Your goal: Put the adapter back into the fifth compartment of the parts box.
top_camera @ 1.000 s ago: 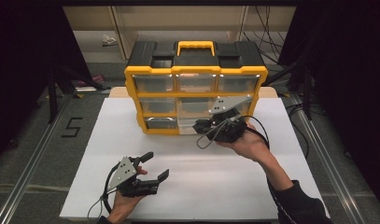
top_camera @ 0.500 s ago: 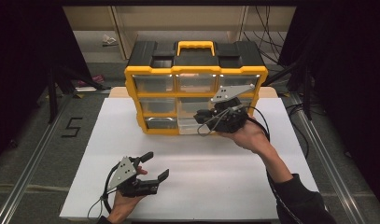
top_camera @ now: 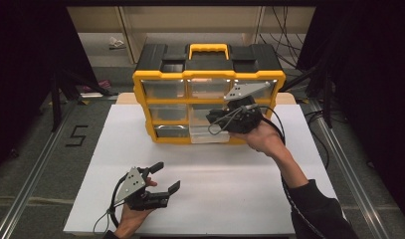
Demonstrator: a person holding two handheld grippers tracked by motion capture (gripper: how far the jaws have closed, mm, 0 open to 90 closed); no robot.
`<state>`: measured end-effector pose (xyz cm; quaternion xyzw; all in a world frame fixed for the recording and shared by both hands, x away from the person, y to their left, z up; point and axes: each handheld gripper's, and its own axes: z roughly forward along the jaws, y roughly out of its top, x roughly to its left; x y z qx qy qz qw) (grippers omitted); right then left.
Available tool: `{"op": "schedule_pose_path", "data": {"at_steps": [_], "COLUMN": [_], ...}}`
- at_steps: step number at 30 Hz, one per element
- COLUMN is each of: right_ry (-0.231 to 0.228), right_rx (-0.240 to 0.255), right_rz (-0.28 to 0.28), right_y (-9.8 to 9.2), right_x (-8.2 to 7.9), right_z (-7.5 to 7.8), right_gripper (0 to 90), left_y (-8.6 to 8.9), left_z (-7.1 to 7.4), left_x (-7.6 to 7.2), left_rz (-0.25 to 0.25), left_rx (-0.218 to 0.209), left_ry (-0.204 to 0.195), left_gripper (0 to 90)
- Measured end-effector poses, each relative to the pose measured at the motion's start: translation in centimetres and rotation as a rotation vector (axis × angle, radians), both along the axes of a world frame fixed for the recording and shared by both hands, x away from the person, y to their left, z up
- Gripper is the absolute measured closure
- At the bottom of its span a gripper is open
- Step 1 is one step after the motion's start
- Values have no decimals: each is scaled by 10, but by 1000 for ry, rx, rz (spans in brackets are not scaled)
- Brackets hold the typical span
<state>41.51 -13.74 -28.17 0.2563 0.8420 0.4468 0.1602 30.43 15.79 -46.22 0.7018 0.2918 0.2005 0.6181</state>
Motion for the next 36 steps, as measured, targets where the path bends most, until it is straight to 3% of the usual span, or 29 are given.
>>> {"op": "schedule_pose_path", "data": {"at_steps": [9, 26, 28, 29, 33, 36], "right_ry": [7, 57, 64, 32, -8, -10], "right_rx": [-4, -68, -60, -51, -45, -37], "right_rz": [-32, -72, -81, -80, -64, -66], "right_y": [0, 5, 4, 4, 4, 5], "right_x": [10, 30, 32, 31, 25, 20], "right_z": [0, -14, -15, -15, -13, -12], "right_gripper": [764, 740, 592, 485, 425, 392], "left_y": [0, 0, 0, 0, 0, 0], "left_z": [0, 0, 0, 0, 0, 0], "left_x": [0, 0, 0, 0, 0, 0], "left_rz": [0, 1, 1, 1, 0, -2], "left_rx": [1, -1, -3, -5, -6, -3], "left_ry": [0, 2, 0, 1, 2, -1], "left_gripper": [173, 173, 173, 172, 172, 172]}}
